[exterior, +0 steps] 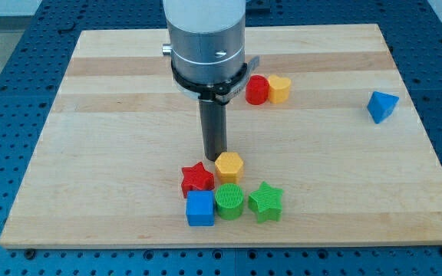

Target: Move the yellow hexagon to the top of green circle

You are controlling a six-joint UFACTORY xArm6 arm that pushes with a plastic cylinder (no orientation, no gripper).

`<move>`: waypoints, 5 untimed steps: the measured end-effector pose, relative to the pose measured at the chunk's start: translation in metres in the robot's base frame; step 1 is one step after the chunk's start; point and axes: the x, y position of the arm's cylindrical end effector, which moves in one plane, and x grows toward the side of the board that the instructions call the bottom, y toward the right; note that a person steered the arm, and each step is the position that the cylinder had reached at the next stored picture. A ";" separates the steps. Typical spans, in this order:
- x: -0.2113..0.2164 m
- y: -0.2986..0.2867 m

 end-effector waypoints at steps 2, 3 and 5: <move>-0.015 0.003; -0.010 0.003; 0.018 -0.016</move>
